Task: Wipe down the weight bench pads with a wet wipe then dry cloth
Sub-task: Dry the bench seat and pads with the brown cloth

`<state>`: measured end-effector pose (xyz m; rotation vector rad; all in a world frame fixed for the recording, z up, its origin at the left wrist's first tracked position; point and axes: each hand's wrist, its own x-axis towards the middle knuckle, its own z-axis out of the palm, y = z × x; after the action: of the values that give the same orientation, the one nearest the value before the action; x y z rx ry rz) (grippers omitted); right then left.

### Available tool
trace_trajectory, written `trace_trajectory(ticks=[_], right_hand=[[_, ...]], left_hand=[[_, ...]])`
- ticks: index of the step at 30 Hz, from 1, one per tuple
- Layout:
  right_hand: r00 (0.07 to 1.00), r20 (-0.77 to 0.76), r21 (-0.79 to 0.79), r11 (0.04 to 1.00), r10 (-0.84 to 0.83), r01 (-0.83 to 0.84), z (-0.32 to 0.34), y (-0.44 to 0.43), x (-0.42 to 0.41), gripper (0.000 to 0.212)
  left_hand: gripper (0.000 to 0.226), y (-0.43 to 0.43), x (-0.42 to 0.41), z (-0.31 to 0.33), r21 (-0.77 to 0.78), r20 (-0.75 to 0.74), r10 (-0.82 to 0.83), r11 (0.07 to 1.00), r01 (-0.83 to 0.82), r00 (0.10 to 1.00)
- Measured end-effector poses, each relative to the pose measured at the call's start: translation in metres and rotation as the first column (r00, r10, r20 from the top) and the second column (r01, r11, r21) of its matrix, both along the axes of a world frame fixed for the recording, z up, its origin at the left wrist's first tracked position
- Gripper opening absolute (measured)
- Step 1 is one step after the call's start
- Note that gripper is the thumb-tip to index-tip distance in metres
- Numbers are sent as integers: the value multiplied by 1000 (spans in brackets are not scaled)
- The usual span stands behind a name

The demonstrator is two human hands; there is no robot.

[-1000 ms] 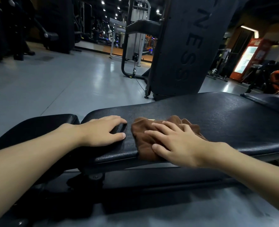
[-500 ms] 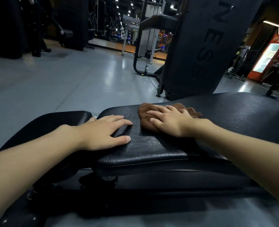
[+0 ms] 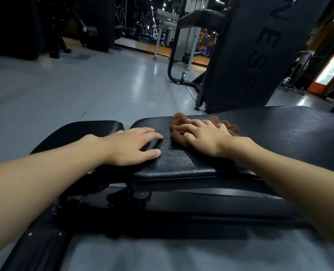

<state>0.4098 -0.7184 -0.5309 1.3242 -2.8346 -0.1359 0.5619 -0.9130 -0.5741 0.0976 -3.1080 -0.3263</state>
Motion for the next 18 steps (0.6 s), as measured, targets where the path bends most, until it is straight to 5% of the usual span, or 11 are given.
trace_trajectory(ticks=[3,7,12,18], right_hand=[[996,-4,-14,996,86,-86,-3,29,42,44],[984,-24,47,984,175,-174,-1,61,79,68],[980,-72,86,980,187,-181,-3,57,81,76],[998,40,58,997,46,-48,-1,0,34,51]], left_hand=[[59,1,4,1,-15,6,-4,1000,4,1000],[60,-1,14,3,-42,1,-36,998,36,999],[69,-13,30,1,-208,-39,-89,975,79,995],[73,-22,32,-12,-168,-118,-110,982,89,987]])
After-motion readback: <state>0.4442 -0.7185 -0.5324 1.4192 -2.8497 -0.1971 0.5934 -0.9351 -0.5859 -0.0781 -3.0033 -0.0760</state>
